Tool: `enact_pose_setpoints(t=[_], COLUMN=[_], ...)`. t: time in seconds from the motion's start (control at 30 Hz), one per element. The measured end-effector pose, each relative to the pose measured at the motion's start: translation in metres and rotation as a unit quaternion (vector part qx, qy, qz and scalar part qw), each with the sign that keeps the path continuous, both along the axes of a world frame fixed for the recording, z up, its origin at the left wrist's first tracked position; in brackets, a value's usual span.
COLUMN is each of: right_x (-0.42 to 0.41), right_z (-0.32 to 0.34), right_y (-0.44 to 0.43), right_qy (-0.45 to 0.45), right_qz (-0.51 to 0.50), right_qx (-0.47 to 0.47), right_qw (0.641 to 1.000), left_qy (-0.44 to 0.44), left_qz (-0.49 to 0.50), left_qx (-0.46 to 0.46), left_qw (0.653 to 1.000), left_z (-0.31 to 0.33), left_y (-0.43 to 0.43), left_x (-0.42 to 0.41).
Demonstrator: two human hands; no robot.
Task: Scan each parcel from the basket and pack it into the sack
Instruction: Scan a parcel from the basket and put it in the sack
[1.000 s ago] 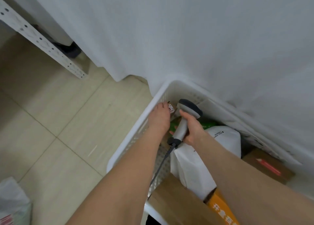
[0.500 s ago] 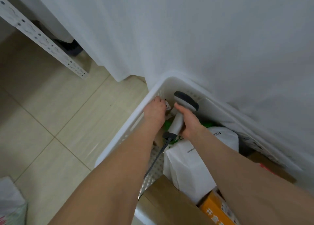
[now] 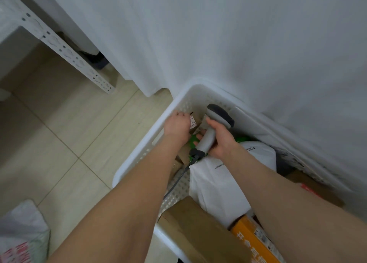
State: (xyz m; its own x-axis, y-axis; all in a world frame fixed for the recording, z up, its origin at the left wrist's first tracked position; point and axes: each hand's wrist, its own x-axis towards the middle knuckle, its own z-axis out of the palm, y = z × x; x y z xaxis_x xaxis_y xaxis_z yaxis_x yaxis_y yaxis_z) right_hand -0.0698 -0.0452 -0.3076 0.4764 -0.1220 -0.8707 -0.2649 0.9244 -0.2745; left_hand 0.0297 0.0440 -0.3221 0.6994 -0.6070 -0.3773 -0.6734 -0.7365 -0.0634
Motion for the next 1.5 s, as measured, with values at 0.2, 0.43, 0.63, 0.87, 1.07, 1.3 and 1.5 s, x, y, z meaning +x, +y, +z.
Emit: enact_pose_setpoints(t=[0.2,0.43,0.63,0.87,1.07,1.3,1.5], right_x=[-0.022,-0.027,-0.029,-0.044,-0.051,-0.053,-0.047], right_z=[0.076,0.204,0.316,0.417,0.474,0.516,0.556], right_y=[0.014,0.035,0.051,0.060,0.076,0.106,0.159], right_qy=[0.048,0.023,0.033,0.003,-0.043,-0.077,-0.107], right_qz=[-0.005,-0.061,0.007,0.040,0.062,0.114,0.219], right_qx=[-0.006,-0.016,-0.048,-0.152,-0.183,-0.243,-0.294], right_qw=[0.999,0.998,0.998,0.987,0.980,0.960,0.924], left_qy=[0.056,0.001,-0.030,0.289,0.462,0.309,0.260], left_qz=[0.114,-0.083,-0.168,0.352,0.468,0.499,0.535], left_qx=[-0.181,-0.199,-0.204,-0.350,-0.423,-0.518,-0.540], left_qw=[0.975,0.976,0.964,0.819,0.623,0.623,0.595], left_z=[0.080,0.218,0.338,0.450,0.494,0.524,0.546], left_y=[0.046,0.063,0.079,0.112,0.123,0.162,0.212], left_x=[-0.013,-0.040,-0.050,-0.039,-0.058,-0.055,-0.040])
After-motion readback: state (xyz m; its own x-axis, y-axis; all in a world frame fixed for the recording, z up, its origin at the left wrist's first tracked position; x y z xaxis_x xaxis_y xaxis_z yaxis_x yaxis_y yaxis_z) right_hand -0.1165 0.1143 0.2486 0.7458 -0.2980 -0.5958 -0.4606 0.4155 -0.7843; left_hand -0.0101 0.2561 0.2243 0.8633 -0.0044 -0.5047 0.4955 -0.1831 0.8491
